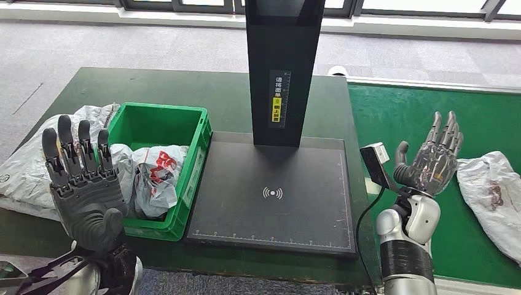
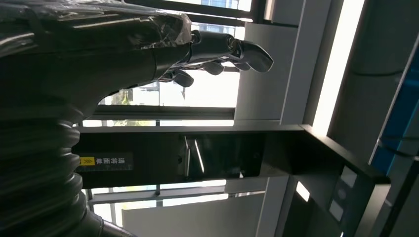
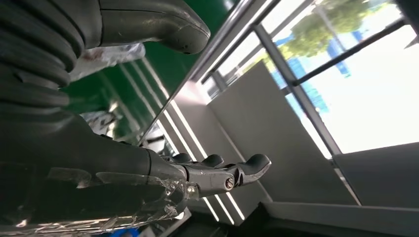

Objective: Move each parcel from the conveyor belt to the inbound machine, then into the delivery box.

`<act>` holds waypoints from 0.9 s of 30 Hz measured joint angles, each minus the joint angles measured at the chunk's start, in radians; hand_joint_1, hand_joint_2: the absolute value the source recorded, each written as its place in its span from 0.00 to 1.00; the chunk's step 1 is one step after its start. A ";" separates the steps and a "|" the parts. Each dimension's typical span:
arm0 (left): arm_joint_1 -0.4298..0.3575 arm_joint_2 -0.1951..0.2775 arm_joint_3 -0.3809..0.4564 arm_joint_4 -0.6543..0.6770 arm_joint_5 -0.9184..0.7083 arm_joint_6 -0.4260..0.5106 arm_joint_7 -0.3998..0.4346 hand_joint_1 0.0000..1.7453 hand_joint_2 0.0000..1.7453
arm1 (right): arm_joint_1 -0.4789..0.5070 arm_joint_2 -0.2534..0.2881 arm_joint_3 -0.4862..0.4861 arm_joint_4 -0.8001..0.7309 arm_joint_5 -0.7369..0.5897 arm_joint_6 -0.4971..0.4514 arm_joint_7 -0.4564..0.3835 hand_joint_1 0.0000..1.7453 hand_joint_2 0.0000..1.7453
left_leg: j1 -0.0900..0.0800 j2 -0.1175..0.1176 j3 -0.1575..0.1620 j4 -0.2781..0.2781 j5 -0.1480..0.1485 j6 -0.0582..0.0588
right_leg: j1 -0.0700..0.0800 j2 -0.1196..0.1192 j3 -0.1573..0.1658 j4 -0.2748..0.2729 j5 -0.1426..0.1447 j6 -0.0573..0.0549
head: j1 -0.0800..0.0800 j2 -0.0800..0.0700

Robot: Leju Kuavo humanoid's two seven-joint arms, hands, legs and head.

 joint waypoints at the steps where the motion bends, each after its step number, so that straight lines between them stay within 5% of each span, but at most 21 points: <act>1: 0.000 -0.004 0.000 -0.004 0.001 -0.003 0.000 0.00 1.00 | -0.017 -0.012 -0.014 0.031 0.062 0.000 0.051 0.00 1.00 | 0.000 0.000 0.000 0.000 0.000 0.000 | 0.000 -0.001 0.000 0.000 0.000 0.000 | 0.000 0.000; 11: 0.002 -0.008 0.000 -0.009 0.008 -0.003 0.000 0.00 1.00 | -0.047 -0.033 -0.031 0.083 0.136 0.000 0.126 0.00 1.00 | 0.000 -0.001 0.000 0.000 0.000 0.000 | 0.000 -0.001 0.001 0.000 0.000 0.000 | 0.000 0.000; 16: 0.015 -0.012 0.000 -0.038 0.035 0.020 0.000 0.00 1.00 | -0.179 -0.165 -0.077 0.423 0.266 0.022 0.345 0.00 1.00 | 0.000 -0.001 0.000 0.001 0.000 0.001 | -0.001 -0.001 0.001 0.000 0.001 0.001 | 0.000 0.000; 21: 0.020 -0.011 0.000 -0.046 0.032 0.035 0.000 0.00 1.00 | -0.207 -0.207 -0.095 0.532 0.260 0.054 0.407 0.00 1.00 | 0.000 -0.002 0.000 0.001 0.000 0.001 | 0.000 -0.001 0.001 0.000 0.001 0.001 | 0.000 0.000; 27: 0.034 -0.011 0.000 -0.053 0.018 0.053 0.000 0.00 1.00 | -0.193 -0.222 -0.152 0.554 0.141 0.025 0.288 0.00 1.00 | -0.001 -0.001 0.000 0.001 0.000 0.001 | -0.001 -0.001 0.001 0.000 0.001 0.002 | 0.000 0.000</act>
